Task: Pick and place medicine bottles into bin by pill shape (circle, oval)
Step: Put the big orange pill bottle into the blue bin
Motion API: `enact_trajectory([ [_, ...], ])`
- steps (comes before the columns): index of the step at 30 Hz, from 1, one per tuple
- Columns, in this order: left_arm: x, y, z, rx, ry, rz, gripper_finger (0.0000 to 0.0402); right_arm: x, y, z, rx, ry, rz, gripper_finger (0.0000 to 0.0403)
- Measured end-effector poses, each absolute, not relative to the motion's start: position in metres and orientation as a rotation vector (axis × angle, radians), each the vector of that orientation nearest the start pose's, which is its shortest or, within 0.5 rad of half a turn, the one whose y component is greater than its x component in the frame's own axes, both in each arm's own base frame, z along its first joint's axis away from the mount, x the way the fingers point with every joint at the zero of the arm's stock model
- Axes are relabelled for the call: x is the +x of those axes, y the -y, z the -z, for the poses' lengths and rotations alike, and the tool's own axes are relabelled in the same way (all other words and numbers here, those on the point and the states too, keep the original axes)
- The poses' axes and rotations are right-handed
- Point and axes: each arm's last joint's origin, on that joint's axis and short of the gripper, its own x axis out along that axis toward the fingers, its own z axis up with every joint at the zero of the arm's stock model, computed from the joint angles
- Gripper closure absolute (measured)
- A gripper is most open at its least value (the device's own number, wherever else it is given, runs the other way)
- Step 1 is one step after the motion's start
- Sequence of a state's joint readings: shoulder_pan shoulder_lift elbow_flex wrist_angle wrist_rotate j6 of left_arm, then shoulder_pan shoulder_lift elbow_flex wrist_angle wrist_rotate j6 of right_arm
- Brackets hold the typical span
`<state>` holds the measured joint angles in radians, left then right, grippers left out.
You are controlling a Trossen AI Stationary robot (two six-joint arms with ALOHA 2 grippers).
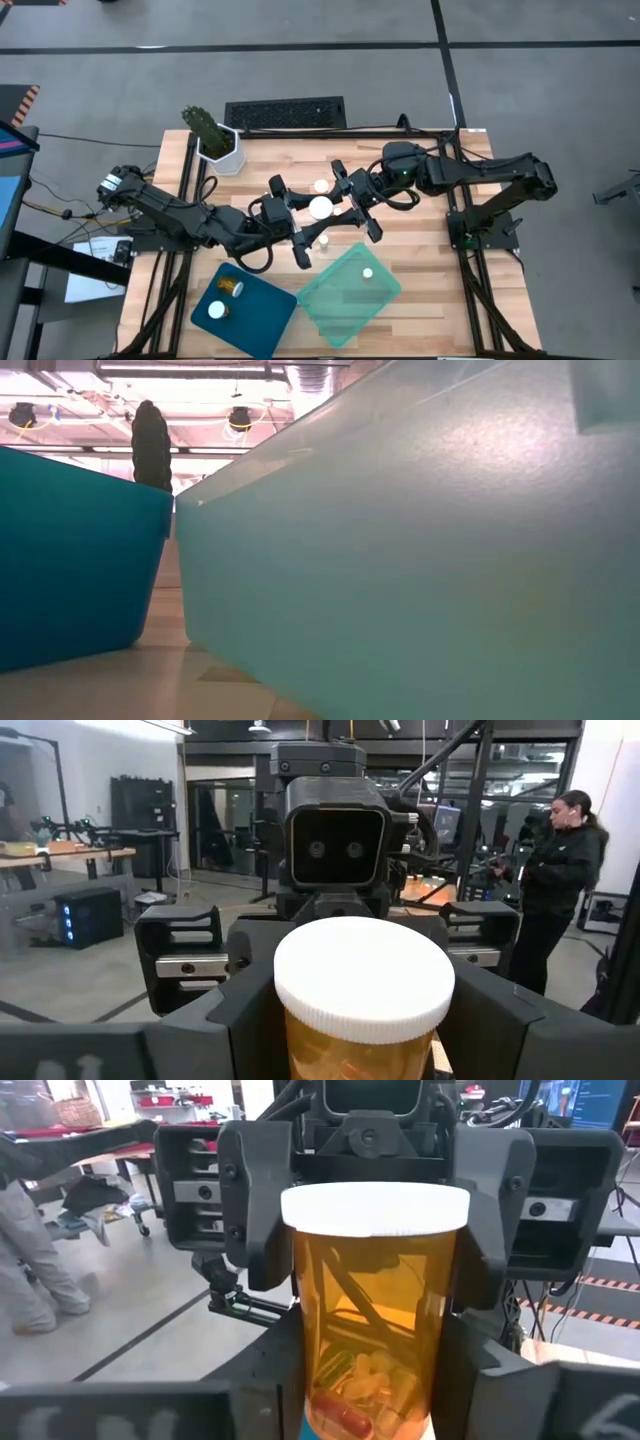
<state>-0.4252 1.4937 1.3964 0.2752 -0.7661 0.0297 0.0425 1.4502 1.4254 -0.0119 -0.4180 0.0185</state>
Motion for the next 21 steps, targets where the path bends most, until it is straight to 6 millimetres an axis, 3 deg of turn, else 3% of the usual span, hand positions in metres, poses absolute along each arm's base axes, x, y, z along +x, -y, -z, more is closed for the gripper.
enact_trajectory([
  [7, 0.311, 0.126, -0.414, -0.119, 0.098, -0.335, 0.0176, 0.328, -0.026, -0.411, 0.034, -0.089, -0.46, 0.0221],
  [14, 0.295, 0.13, -0.406, -0.271, -0.019, -0.332, 0.0139, 0.327, -0.022, -0.403, 0.035, -0.178, -0.449, 0.0236],
  [21, 0.28, 0.118, -0.4, -0.464, -0.147, -0.301, 0.0104, 0.327, -0.022, -0.385, 0.054, -0.328, -0.444, 0.0222],
])
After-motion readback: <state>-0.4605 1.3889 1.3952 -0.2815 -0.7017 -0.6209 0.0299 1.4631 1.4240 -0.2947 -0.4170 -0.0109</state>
